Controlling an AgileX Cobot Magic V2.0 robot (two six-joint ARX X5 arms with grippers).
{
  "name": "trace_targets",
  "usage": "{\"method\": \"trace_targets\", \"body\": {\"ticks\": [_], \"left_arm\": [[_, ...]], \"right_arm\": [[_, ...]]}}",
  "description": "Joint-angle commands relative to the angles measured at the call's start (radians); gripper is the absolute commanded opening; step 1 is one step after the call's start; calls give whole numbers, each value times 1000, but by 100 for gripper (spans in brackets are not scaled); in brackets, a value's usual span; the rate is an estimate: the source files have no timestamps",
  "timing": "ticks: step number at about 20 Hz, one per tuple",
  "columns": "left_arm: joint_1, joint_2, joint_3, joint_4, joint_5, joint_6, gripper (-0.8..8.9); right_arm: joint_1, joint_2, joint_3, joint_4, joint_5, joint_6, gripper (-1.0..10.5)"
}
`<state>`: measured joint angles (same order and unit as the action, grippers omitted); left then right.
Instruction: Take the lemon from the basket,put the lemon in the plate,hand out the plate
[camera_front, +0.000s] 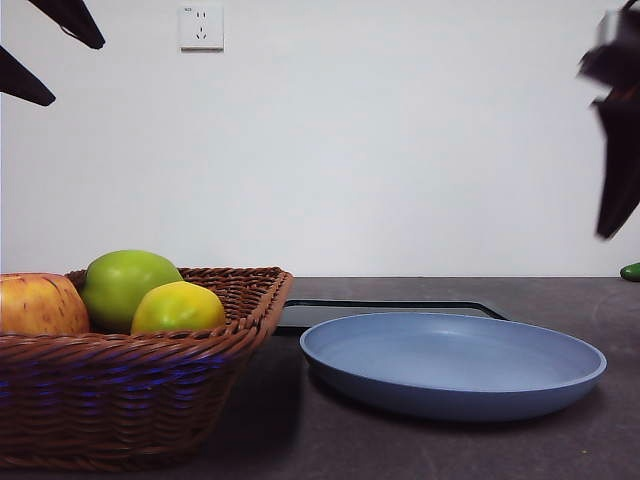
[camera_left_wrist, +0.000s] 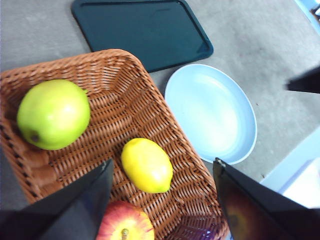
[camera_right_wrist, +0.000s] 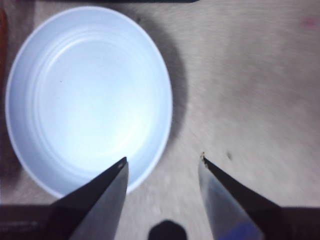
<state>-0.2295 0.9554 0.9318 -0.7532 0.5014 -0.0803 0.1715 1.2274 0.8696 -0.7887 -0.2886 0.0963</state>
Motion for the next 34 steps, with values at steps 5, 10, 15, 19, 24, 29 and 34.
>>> {"method": "trace_targets", "body": {"ticks": [5, 10, 15, 19, 24, 29, 34], "left_arm": [[-37, 6, 19, 5, 5, -29, 350], [-47, 6, 19, 2, 3, -28, 350], [-47, 6, 19, 5, 1, -28, 350], [-47, 6, 19, 34, 5, -32, 350], [-54, 16, 19, 21, -11, -71, 350], [-133, 128, 19, -6, -84, -126, 381], [-231, 295, 23, 56, -157, -184, 380]], "right_arm": [[28, 244, 14, 139, -1, 1, 245], [28, 364, 14, 219, -90, 9, 181], [25, 367, 14, 226, -79, 28, 0], [24, 335, 15, 222, -76, 42, 4], [8, 195, 15, 166, -79, 45, 4], [-22, 22, 15, 129, -78, 45, 4], [-22, -93, 15, 126, -77, 45, 4]]}}
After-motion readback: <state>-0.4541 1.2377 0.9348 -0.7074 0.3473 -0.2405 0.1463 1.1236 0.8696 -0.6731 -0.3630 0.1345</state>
